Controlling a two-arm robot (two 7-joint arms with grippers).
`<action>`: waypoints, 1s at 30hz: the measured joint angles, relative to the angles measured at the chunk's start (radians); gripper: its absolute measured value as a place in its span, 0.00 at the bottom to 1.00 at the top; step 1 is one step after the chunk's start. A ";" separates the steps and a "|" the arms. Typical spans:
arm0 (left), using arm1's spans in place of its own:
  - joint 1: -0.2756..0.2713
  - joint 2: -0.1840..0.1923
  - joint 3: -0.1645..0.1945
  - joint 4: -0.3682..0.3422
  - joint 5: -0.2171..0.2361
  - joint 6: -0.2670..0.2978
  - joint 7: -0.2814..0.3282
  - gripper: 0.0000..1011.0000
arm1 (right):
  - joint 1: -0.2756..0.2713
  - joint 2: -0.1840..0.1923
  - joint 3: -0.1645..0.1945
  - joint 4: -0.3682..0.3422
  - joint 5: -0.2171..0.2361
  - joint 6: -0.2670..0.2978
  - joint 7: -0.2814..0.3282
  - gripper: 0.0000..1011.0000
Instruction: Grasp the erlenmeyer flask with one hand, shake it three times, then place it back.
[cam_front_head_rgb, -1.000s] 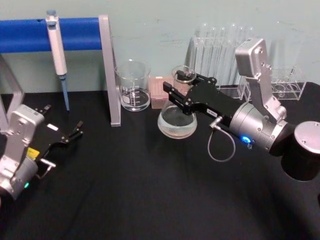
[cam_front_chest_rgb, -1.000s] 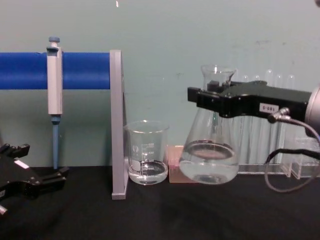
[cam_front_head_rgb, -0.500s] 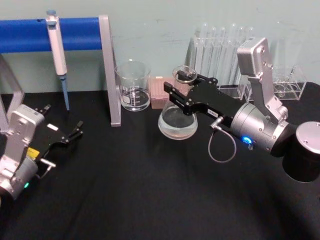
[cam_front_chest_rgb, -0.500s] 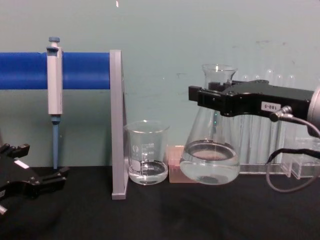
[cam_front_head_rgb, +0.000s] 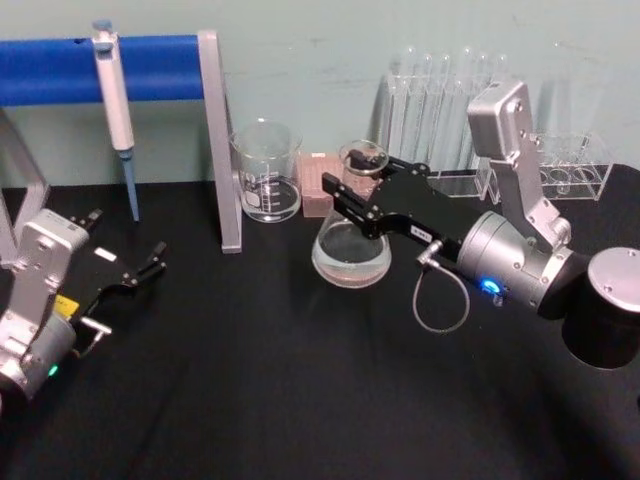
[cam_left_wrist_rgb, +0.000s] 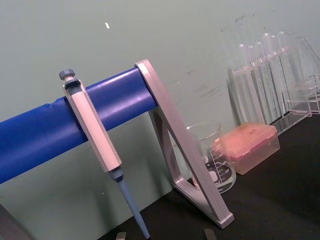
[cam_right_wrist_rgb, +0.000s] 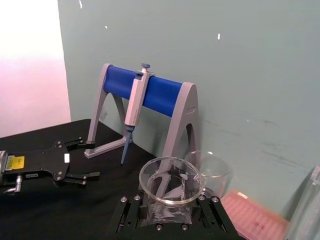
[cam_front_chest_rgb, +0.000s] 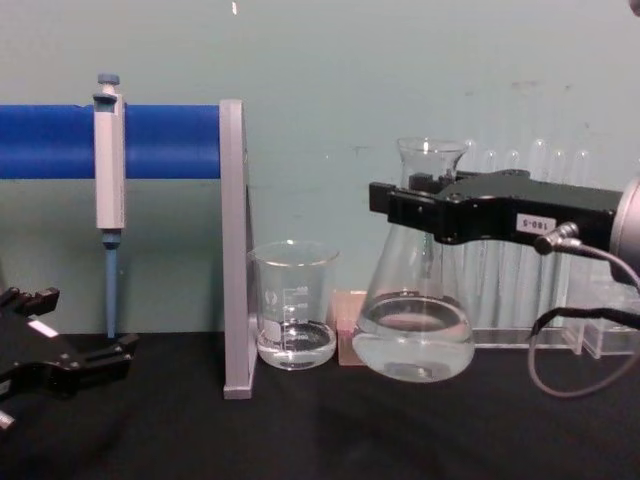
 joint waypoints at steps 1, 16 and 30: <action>0.000 0.000 0.000 0.000 0.000 0.000 0.000 0.99 | 0.000 0.000 -0.002 0.000 0.001 0.000 0.002 0.45; 0.000 0.000 0.000 0.000 0.000 0.000 0.000 0.99 | -0.001 0.011 -0.043 -0.014 0.011 -0.002 0.041 0.45; 0.000 0.000 0.000 0.000 0.000 0.000 0.000 0.99 | -0.006 0.041 -0.107 -0.046 0.042 -0.024 0.124 0.45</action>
